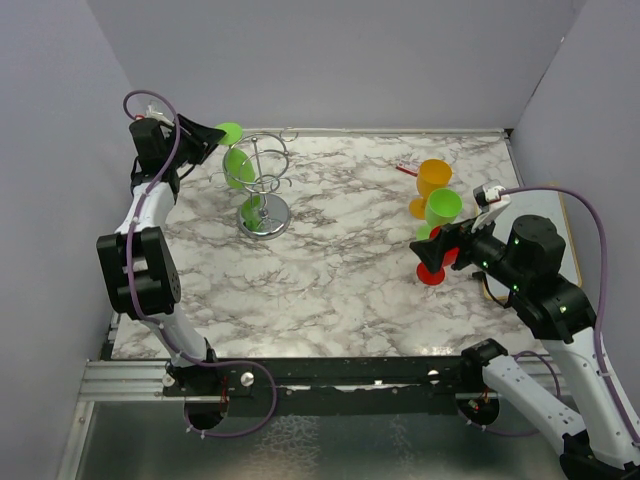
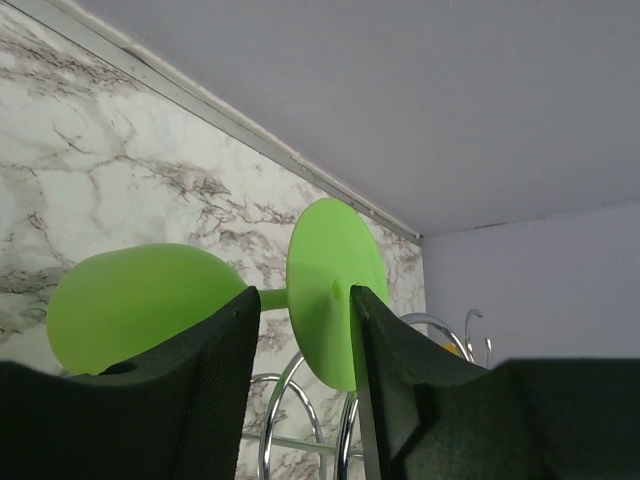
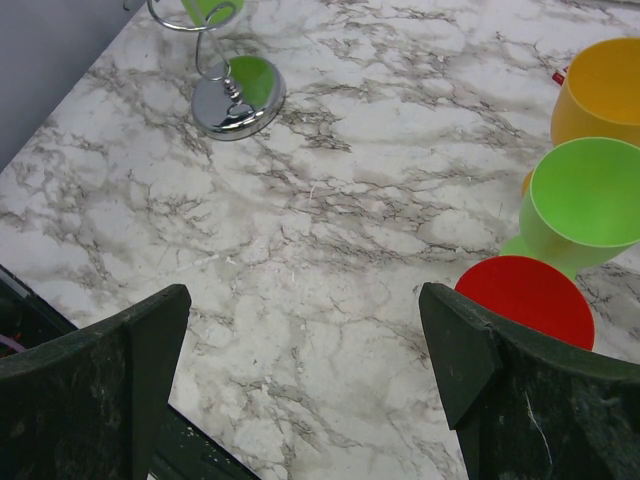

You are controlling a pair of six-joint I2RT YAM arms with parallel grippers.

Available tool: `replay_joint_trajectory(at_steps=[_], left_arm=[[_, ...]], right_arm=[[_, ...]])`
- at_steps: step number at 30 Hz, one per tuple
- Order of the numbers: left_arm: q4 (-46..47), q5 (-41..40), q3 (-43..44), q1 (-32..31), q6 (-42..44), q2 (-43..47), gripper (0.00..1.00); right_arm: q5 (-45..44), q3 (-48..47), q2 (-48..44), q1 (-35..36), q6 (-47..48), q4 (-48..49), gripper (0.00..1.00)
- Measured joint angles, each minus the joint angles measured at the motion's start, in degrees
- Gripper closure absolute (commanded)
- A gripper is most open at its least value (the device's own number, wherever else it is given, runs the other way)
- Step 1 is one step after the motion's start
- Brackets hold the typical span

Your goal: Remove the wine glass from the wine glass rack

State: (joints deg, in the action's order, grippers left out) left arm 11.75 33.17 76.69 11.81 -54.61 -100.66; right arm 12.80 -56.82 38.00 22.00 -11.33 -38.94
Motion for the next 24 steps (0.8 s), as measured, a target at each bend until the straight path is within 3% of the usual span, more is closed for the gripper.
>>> replay_joint_trajectory(at_steps=[11, 24], left_arm=[[2.1, 1.1, 0.0, 0.0, -1.7, -0.2, 0.82], [4.6, 1.7, 0.1, 0.1, -4.1, -0.2, 0.96]], right_arm=[[0.0, 0.0, 0.0, 0.0, -0.4, 0.0, 0.0], [0.0, 0.9, -0.1, 0.0, -0.4, 0.1, 0.0]])
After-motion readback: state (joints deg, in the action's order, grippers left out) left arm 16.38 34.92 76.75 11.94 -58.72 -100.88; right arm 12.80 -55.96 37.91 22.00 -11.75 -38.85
